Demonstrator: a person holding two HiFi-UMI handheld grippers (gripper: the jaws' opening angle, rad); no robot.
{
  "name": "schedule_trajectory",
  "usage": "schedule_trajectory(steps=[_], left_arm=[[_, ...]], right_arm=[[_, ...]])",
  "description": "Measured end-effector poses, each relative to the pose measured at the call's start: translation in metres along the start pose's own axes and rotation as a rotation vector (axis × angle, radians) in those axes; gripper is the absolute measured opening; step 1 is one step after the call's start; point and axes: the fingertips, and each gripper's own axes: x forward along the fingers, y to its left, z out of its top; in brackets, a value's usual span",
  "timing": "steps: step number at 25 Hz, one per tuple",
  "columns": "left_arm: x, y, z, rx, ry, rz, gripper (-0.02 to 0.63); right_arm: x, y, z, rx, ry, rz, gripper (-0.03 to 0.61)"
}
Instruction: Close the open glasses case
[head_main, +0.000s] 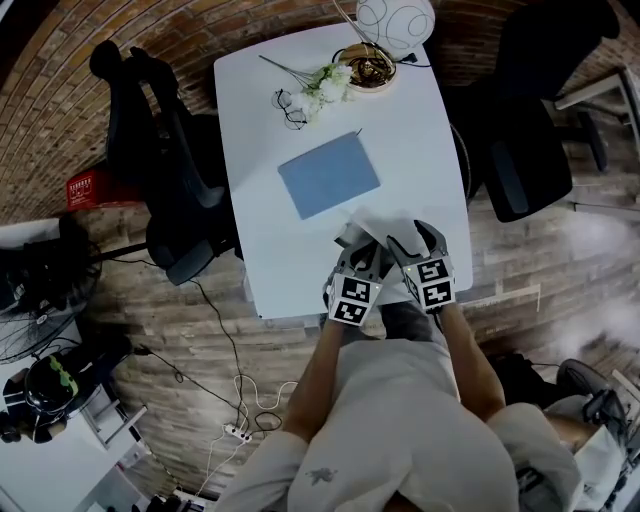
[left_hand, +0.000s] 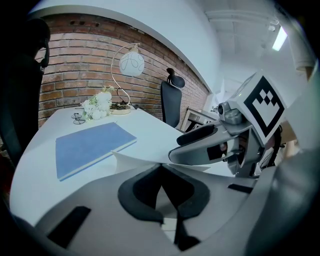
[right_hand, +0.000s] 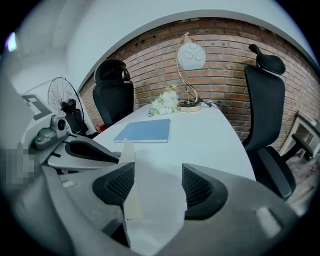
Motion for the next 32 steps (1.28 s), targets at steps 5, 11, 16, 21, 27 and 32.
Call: schedule_trajectory(steps=[5, 11, 16, 21, 27, 32], left_arm=[[-0.002, 0.000, -0.002, -0.003, 0.001, -0.008, 0.005], [-0.005, 0.002, -0.004, 0.001, -0.006, -0.011, 0.005], [-0.008, 0.001, -0.008, 0.001, 0.002, -0.021, 0.005], [-0.011, 0.002, -0.008, 0.003, -0.004, -0.023, 0.005], [-0.016, 0.004, -0.017, -0.010, 0.011, -0.019, 0.005], [-0.021, 0.006, -0.019, -0.020, 0.006, -0.020, 0.005]], right_arm=[[-0.001, 0.003, -0.001, 0.001, 0.000, -0.006, 0.298], [-0.003, 0.007, -0.001, 0.006, -0.001, -0.013, 0.298], [-0.004, 0.011, -0.002, 0.009, -0.003, -0.016, 0.298], [-0.005, 0.016, 0.001, 0.014, -0.009, -0.016, 0.298], [-0.006, 0.022, -0.002, 0.009, -0.005, -0.018, 0.298], [-0.007, 0.027, -0.006, -0.001, 0.001, -0.020, 0.298]])
